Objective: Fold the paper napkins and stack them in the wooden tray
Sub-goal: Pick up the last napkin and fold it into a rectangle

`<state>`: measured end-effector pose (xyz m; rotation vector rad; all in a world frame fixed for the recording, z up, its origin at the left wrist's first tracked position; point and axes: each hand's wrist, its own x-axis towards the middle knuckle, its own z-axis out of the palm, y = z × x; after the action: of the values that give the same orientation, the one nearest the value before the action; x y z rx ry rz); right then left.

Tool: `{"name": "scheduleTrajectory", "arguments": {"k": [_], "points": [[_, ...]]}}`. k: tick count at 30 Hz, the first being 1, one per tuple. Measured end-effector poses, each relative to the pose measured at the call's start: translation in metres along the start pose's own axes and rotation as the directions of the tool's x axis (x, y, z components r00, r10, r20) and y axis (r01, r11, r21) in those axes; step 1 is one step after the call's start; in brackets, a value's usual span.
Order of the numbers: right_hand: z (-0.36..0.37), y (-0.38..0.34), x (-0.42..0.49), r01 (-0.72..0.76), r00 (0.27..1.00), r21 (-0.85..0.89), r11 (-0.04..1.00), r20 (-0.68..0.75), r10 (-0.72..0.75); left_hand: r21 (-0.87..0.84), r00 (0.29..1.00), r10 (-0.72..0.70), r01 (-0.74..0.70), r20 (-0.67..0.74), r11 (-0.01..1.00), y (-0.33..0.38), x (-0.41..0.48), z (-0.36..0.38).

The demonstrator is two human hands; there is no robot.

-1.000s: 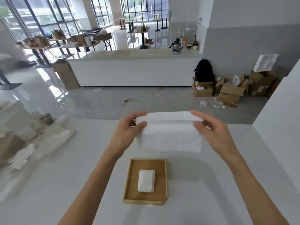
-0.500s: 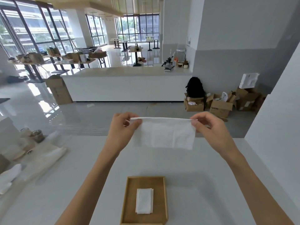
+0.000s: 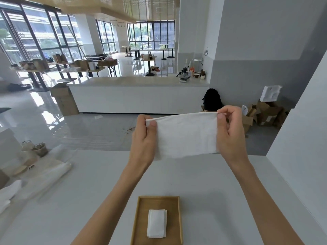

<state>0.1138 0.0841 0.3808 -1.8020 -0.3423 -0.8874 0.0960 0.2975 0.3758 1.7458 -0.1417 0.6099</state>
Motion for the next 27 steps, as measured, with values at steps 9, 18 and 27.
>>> {"name": "scheduleTrajectory", "arguments": {"k": [9, 18, 27], "points": [[0.001, 0.004, 0.004, 0.089, 0.995, -0.132, 0.987, -0.025, -0.093, 0.100, 0.995, 0.069, -0.062, -0.072, 0.993, -0.001, -0.005, 0.005], [0.006, -0.027, 0.055, 0.247, 0.694, -0.211, 0.946, 0.720, -0.021, 0.028, 0.926, -0.098, 0.094, 0.364, 0.995, -0.017, -0.013, 0.006], [-0.007, -0.041, 0.063, 0.181, 0.678, -0.204, 0.962, 0.734, 0.028, -0.156, 0.837, -0.105, 0.221, 0.538, 0.963, -0.003, -0.014, 0.022]]}}
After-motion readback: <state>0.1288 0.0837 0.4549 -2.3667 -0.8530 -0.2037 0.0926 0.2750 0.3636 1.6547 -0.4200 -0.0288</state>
